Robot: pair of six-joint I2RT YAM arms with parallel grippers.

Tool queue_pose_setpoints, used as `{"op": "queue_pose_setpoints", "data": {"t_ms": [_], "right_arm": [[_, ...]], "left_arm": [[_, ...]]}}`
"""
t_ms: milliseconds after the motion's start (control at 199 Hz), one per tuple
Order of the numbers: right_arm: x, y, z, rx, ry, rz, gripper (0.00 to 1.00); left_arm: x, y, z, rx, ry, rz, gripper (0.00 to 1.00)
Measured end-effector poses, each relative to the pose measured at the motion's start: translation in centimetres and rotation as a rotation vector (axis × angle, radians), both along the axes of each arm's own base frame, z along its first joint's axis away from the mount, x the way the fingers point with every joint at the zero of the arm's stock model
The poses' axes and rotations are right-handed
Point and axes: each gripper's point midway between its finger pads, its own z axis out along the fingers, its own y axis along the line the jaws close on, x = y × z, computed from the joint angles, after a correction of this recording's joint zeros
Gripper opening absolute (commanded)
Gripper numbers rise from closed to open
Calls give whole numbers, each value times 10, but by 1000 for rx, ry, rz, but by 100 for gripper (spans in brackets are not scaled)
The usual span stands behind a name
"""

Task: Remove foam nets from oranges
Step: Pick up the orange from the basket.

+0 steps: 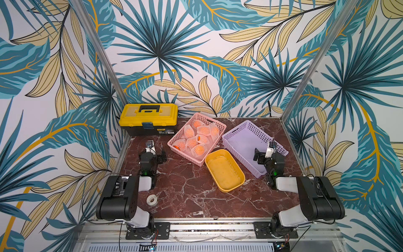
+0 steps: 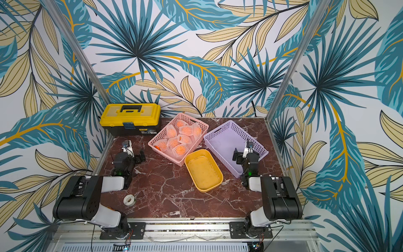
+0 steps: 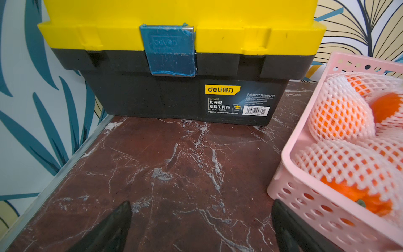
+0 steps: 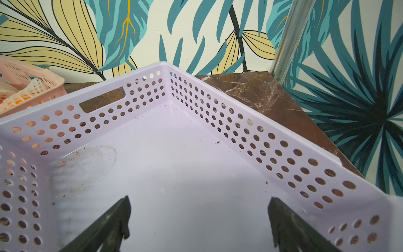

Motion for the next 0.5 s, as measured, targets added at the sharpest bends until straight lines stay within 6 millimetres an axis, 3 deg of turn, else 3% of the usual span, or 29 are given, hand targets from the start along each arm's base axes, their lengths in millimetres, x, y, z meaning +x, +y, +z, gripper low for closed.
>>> {"op": "queue_pose_setpoints", "data": {"t_ms": [156,267,504], "right_arm": [[-2,-3,2,2,-14,-18,100],[-16,-7,9,0,-40,-47,100],[-36,-8,82,46,-203,-101,100]], "left_arm": [[0,1,0,3,3,8,99],[2,5,1,2,29,27,100],[7,10,53,1,-29,69,100]]}}
